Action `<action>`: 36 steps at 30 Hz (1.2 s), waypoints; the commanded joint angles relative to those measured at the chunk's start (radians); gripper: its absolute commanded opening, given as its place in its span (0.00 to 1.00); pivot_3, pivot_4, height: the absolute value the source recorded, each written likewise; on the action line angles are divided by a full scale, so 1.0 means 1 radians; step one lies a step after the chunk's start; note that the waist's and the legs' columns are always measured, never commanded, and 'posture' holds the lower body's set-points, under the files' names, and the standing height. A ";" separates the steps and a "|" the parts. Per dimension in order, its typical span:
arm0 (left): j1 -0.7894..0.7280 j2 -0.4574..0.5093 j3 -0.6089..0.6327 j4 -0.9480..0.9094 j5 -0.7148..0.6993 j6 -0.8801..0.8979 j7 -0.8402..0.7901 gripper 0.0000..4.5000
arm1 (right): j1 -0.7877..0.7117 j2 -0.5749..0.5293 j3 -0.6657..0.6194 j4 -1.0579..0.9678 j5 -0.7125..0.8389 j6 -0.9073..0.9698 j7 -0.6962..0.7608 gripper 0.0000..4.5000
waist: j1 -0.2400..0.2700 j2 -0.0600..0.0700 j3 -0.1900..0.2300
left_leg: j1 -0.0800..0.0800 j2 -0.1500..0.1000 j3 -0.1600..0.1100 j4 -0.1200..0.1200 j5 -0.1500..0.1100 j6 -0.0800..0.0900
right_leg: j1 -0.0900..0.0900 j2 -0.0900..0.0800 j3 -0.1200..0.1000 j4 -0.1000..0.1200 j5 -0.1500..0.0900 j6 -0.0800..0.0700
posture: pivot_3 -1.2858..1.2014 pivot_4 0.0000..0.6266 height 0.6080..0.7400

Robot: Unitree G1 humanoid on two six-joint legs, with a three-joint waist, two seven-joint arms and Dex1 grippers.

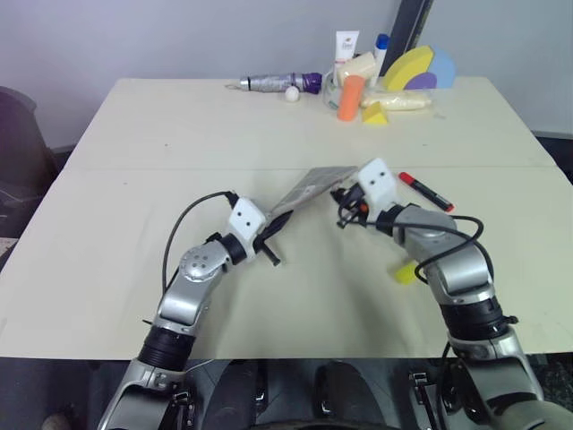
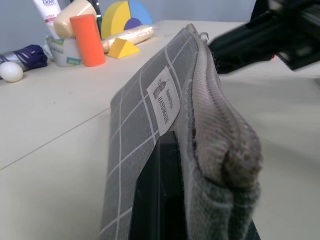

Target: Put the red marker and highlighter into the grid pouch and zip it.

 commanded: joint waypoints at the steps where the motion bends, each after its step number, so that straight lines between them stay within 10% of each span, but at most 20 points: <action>1: -0.022 -0.022 -0.021 -0.019 0.009 0.002 0.010 0.00 | -0.009 0.002 0.049 -0.099 0.002 0.016 0.029 0.01 | 0.001 0.000 0.000 | 0.000 0.000 0.000 0.000 0.000 0.000 | 0.000 0.000 0.000 0.000 0.000 0.000 | 0.52 0.24 1.00; 25: -0.130 -0.135 -0.027 0.173 0.075 -0.061 0.078 0.00 | -0.044 -0.074 0.143 -0.301 0.034 0.135 0.169 0.01 | 0.004 -0.001 0.001 | 0.000 0.000 -0.002 0.001 0.000 0.000 | 0.001 -0.001 -0.001 -0.001 0.000 0.000 | 0.52 0.24 1.00; 33: -0.115 -0.073 -0.034 0.137 0.094 -0.082 0.038 0.00 | 0.038 -0.186 -0.153 -0.221 0.062 0.208 0.117 0.73 | 0.015 -0.002 0.001 | 0.000 0.000 -0.002 0.001 0.000 0.000 | 0.002 -0.002 -0.002 -0.001 0.000 0.000 | 0.52 0.24 1.00; 36: -0.109 -0.035 -0.026 0.127 0.088 -0.083 0.012 0.00 | 0.080 -0.211 -0.262 -0.114 0.052 0.204 0.064 0.73 | 0.020 -0.002 0.001 | 0.000 0.000 -0.002 0.001 0.000 0.000 | 0.002 -0.002 -0.002 -0.002 0.000 0.000 | 0.52 0.24 1.00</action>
